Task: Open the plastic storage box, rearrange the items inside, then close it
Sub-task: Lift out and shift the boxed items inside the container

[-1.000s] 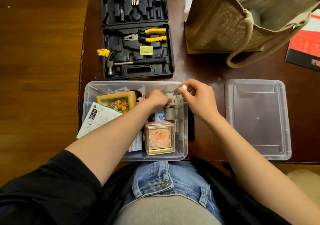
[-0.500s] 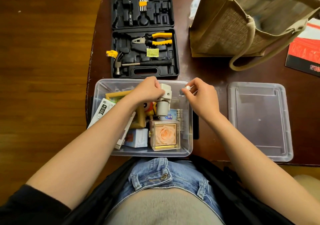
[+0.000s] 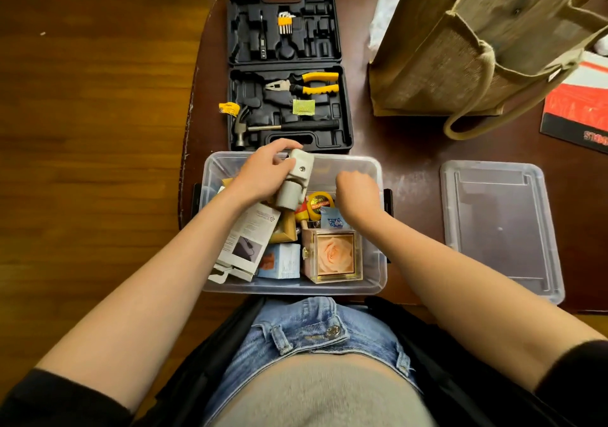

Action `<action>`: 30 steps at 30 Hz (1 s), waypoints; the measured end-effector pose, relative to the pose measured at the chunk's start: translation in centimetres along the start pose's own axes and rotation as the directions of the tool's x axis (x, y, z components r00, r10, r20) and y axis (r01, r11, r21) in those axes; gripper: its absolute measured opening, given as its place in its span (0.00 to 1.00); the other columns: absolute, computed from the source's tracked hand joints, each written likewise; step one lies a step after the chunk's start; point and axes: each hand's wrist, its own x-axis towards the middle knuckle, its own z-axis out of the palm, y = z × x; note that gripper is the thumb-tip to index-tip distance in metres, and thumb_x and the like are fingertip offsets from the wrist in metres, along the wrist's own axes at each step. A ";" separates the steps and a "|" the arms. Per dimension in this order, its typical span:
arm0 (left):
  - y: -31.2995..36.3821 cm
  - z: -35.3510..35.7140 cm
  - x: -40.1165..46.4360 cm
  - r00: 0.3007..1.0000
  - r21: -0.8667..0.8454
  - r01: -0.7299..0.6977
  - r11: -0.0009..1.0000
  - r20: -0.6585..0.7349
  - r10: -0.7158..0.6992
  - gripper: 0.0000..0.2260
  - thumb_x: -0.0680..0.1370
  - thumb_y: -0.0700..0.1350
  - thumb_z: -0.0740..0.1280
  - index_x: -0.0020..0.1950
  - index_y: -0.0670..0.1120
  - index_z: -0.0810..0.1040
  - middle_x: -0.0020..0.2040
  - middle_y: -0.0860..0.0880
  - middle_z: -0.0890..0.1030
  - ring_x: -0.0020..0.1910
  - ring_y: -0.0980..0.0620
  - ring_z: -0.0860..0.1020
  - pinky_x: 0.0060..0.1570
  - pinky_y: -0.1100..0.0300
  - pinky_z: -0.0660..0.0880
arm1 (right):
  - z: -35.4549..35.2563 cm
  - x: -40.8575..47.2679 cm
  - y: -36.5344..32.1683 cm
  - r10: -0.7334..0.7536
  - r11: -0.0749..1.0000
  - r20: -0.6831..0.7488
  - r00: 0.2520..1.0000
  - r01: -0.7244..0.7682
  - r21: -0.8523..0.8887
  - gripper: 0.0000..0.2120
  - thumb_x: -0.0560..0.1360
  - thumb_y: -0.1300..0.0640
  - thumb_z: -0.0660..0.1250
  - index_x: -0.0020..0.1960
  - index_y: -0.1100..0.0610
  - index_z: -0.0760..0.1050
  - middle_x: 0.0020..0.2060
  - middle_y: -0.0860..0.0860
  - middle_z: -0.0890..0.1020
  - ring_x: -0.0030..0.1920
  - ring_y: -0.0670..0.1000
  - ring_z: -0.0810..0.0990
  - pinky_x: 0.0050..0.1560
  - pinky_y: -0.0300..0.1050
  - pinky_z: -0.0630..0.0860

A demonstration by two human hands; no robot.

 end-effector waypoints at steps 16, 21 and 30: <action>-2.4 -0.4 0.6 0.986 0.266 -0.168 0.949 0.042 0.162 0.15 0.82 0.47 0.56 0.66 0.56 0.74 0.53 0.45 0.75 0.52 0.49 0.74 0.54 0.55 0.70 | 0.3 0.8 -0.3 -0.019 0.986 0.062 0.998 0.029 -0.165 0.06 0.74 0.66 0.65 0.46 0.61 0.80 0.43 0.56 0.83 0.43 0.57 0.82 0.36 0.45 0.70; -3.2 -0.1 0.8 0.985 0.296 -0.169 0.940 0.020 0.171 0.16 0.83 0.47 0.53 0.68 0.54 0.72 0.55 0.45 0.74 0.55 0.46 0.74 0.57 0.52 0.69 | 1.1 -0.1 -0.6 0.051 0.998 -0.058 0.997 -0.053 -0.038 0.08 0.76 0.65 0.62 0.55 0.63 0.73 0.44 0.59 0.83 0.43 0.60 0.82 0.34 0.45 0.69; -4.0 0.5 1.0 0.981 0.316 -0.169 0.934 -0.036 0.190 0.16 0.84 0.48 0.52 0.68 0.54 0.71 0.56 0.46 0.73 0.54 0.45 0.74 0.48 0.58 0.65 | 2.0 -0.3 -1.6 0.177 0.834 0.397 0.901 -0.352 0.425 0.14 0.77 0.62 0.56 0.55 0.67 0.76 0.55 0.62 0.78 0.56 0.61 0.76 0.55 0.48 0.72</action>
